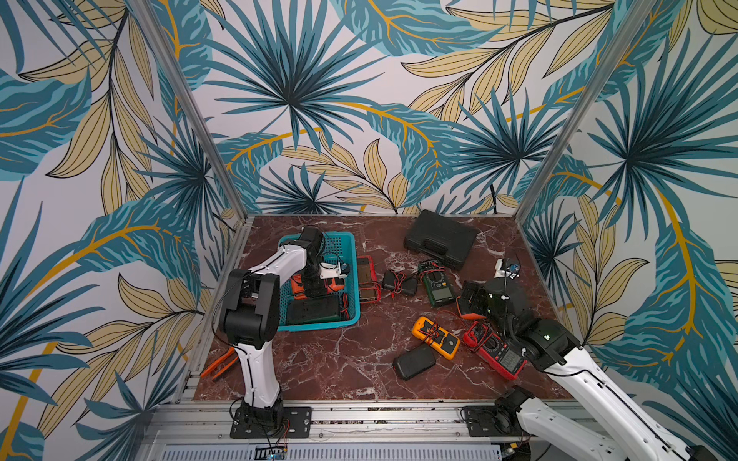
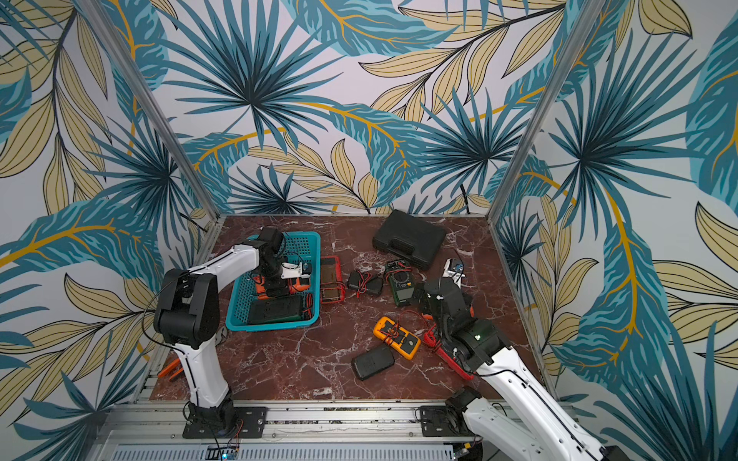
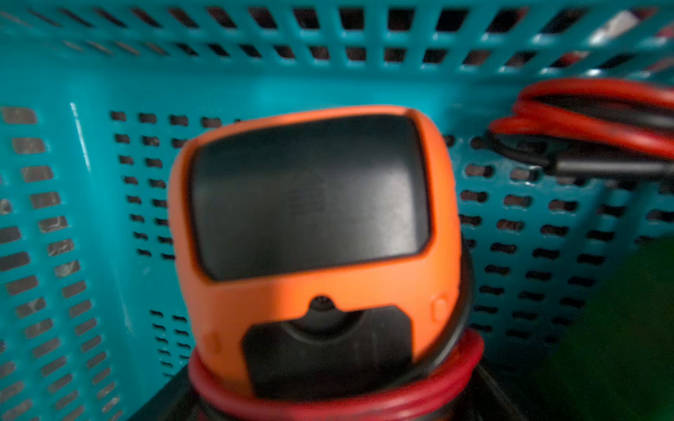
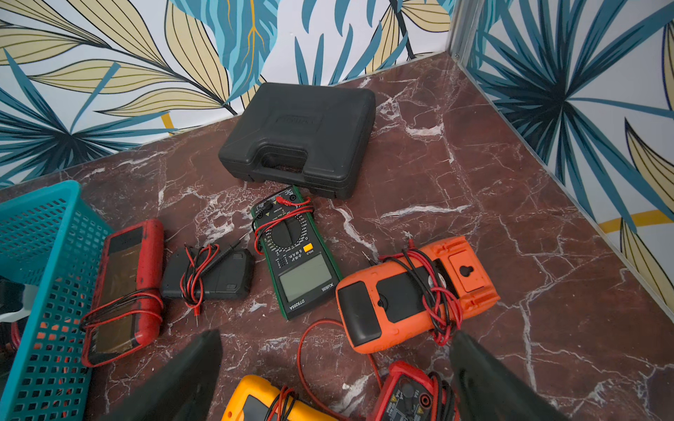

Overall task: Put the multimeter into the basket
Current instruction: Place the multimeter in the basket.

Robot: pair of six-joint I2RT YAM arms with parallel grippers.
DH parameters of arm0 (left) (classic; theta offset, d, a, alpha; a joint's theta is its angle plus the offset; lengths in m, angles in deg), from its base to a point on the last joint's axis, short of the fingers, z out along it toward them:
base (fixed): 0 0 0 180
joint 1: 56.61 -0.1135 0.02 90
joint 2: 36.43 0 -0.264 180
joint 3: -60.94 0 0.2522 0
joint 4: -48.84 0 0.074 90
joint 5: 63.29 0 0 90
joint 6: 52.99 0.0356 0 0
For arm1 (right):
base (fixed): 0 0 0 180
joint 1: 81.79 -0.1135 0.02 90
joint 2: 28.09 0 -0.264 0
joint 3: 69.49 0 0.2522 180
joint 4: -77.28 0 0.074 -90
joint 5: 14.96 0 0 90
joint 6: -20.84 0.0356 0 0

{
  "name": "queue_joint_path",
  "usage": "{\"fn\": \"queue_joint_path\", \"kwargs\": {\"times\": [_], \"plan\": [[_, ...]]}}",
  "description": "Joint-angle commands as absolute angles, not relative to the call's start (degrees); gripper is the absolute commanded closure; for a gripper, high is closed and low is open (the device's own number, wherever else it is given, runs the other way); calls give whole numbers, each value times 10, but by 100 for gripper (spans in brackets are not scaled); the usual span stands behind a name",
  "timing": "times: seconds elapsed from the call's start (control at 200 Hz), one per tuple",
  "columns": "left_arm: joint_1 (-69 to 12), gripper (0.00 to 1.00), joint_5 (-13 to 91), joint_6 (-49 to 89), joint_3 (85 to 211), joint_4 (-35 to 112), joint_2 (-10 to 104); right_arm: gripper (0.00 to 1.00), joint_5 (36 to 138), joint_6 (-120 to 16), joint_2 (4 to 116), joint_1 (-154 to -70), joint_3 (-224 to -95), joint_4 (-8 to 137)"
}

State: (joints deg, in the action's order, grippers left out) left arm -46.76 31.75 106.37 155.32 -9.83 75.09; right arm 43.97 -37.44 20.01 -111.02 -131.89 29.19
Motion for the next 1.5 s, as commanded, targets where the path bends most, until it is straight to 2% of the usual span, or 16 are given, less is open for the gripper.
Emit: {"fn": "queue_joint_path", "kwargs": {"times": [0.0, 0.11, 0.19, 0.275, 0.361, 0.446, 0.571, 0.882, 1.017, 1.147, 1.222, 1.242, 1.292, 1.322, 1.498], "plan": [[-462, 46, 337, 1079, 1553, -97, 716, 0, 445, -370, 204, -1109, -1324, 301], [-457, 45, 362, 1083, 1555, -116, 708, 0, 446, -369, 203, -1110, -1323, 307], [-456, 40, 390, 1082, 1555, -131, 705, 0, 445, -369, 203, -1109, -1323, 308], [-453, 28, 397, 1081, 1550, -141, 705, 0, 445, -372, 203, -1110, -1324, 309], [-449, 22, 397, 1075, 1553, -151, 709, 0, 442, -374, 202, -1109, -1325, 309], [-449, 8, 407, 1072, 1556, -161, 711, 0, 440, -376, 203, -1109, -1326, 308], [-449, 0, 410, 1069, 1563, -172, 717, 0, 438, -373, 201, -1109, -1326, 308], [-451, 0, 425, 1041, 1580, -180, 711, 1, 430, -380, 199, -1109, -1326, 307], [-466, 0, 479, 986, 1647, -224, 699, 1, 428, -380, 201, -1109, -1325, 303], [-473, 1, 477, 909, 1706, -234, 699, 1, 432, -376, 205, -1109, -1325, 306], [-478, 8, 454, 842, 1730, -215, 715, 1, 435, -373, 208, -1109, -1325, 308], [-480, 12, 444, 821, 1738, -212, 724, 0, 436, -373, 209, -1110, -1325, 311], [-483, 30, 417, 774, 1766, -217, 752, 1, 437, -372, 210, -1109, -1325, 311], [-484, 35, 402, 753, 1786, -226, 771, 0, 437, -372, 210, -1109, -1326, 312], [-483, 43, 357, 723, 1827, -268, 853, 0, 431, -374, 199, -1109, -1332, 299]]}}
